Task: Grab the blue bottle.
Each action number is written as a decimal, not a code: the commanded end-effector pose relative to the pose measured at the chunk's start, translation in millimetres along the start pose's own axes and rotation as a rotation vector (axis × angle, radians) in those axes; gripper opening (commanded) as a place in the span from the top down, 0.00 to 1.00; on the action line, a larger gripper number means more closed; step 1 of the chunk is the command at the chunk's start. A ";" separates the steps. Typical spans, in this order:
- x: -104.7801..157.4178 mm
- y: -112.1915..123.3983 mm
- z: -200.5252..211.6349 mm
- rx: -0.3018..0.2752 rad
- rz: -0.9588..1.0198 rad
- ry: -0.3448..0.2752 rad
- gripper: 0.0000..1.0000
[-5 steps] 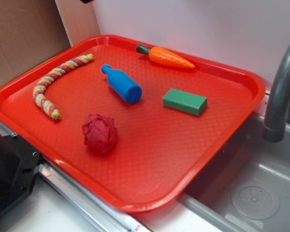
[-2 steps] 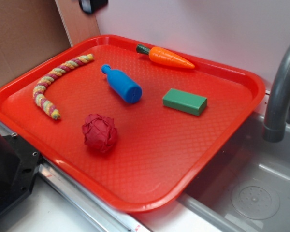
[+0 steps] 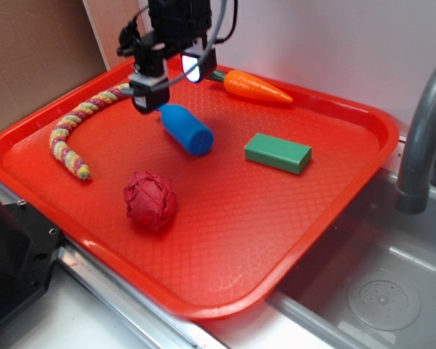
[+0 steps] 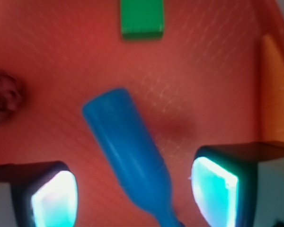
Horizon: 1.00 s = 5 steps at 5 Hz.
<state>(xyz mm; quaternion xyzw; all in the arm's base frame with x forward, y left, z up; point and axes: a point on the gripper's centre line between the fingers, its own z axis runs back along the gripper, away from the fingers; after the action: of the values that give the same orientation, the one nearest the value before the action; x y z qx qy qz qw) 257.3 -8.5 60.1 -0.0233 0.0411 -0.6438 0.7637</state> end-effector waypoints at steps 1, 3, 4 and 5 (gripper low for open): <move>1.2 -12.7 -46.7 -0.054 -0.066 0.023 0.00; -6.9 -14.2 -43.4 -0.033 -0.050 0.026 1.00; -3.3 -24.0 4.5 0.028 0.210 0.059 1.00; 10.3 -57.6 50.6 0.068 0.468 0.102 1.00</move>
<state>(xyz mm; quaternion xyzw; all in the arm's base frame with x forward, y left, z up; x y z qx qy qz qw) 213.6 -14.6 109.5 0.0348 0.0806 -0.4447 0.8914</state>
